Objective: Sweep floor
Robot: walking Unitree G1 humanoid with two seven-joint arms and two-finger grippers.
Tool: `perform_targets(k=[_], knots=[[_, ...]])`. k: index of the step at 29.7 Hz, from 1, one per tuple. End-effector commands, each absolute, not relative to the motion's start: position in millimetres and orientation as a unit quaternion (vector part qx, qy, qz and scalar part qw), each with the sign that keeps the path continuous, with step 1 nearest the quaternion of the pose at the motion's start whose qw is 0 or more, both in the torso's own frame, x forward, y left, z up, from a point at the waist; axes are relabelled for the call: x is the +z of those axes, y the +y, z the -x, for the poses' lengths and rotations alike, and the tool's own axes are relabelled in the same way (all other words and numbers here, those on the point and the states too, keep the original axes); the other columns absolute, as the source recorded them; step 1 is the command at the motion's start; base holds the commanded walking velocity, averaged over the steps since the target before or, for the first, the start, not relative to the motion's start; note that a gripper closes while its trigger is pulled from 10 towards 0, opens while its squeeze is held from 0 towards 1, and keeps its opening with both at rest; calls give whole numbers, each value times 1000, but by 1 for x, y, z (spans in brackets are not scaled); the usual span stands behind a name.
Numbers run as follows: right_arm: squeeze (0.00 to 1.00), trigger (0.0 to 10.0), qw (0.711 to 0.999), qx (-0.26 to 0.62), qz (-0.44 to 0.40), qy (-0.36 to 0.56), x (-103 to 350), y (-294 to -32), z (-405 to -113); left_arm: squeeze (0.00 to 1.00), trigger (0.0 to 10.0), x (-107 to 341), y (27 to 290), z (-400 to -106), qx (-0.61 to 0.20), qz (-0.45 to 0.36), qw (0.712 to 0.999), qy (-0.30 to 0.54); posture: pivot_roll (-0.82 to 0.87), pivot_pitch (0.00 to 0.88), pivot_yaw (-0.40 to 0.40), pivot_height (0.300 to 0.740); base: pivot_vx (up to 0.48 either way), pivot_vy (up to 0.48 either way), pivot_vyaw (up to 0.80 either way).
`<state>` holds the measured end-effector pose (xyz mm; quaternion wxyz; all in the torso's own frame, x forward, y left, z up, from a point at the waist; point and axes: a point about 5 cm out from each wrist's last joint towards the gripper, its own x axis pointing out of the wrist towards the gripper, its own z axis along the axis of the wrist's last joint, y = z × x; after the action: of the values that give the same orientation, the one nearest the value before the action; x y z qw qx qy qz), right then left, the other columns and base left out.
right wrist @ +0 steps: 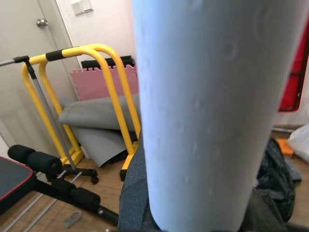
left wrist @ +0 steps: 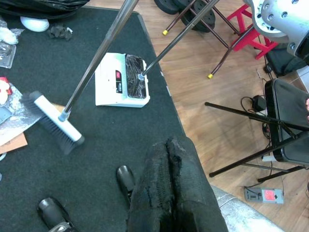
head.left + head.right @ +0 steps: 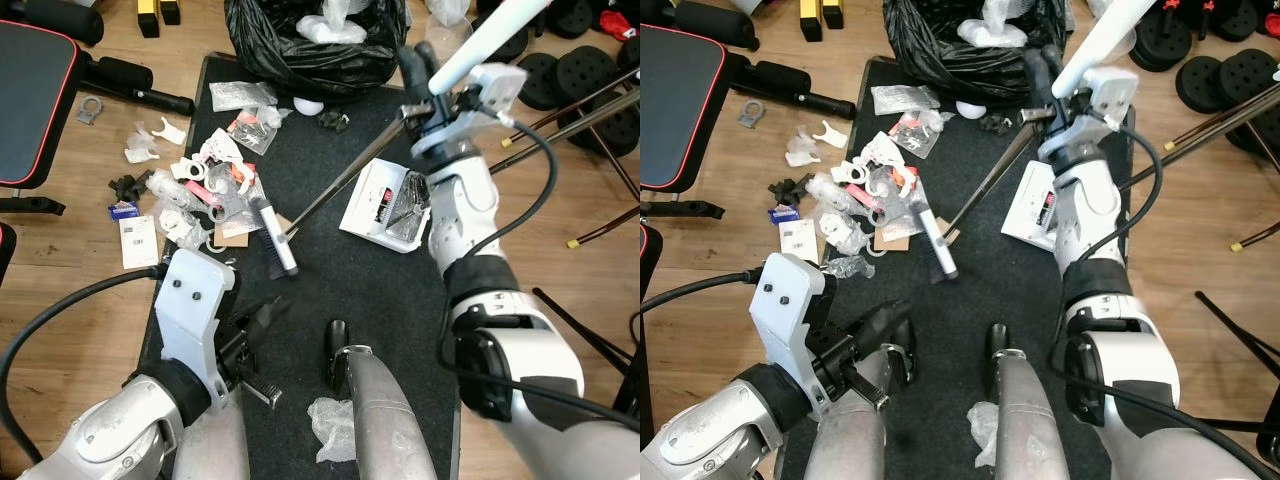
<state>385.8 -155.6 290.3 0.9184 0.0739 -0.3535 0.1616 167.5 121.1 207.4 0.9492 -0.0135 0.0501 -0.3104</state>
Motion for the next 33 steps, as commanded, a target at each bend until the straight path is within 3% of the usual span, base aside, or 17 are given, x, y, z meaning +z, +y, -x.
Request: perform_targets(k=[1,25,33], knots=[[0,10000,907,150,-43,-391,301,-164,-379,0,10000,203,120,-164,-292,16,954,68,-3,644,-154,740,0,0,0],[0,10000,901,120,18,-416,322,-182,-377,0,10000,204,121,-165,-284,10,956,70,-10,624,-159,740,0,0,0],[0,10000,882,153,-6,-446,339,-176,-370,0,10000,201,121,-170,-277,8,958,72,-19,584,-171,740,0,0,0]])
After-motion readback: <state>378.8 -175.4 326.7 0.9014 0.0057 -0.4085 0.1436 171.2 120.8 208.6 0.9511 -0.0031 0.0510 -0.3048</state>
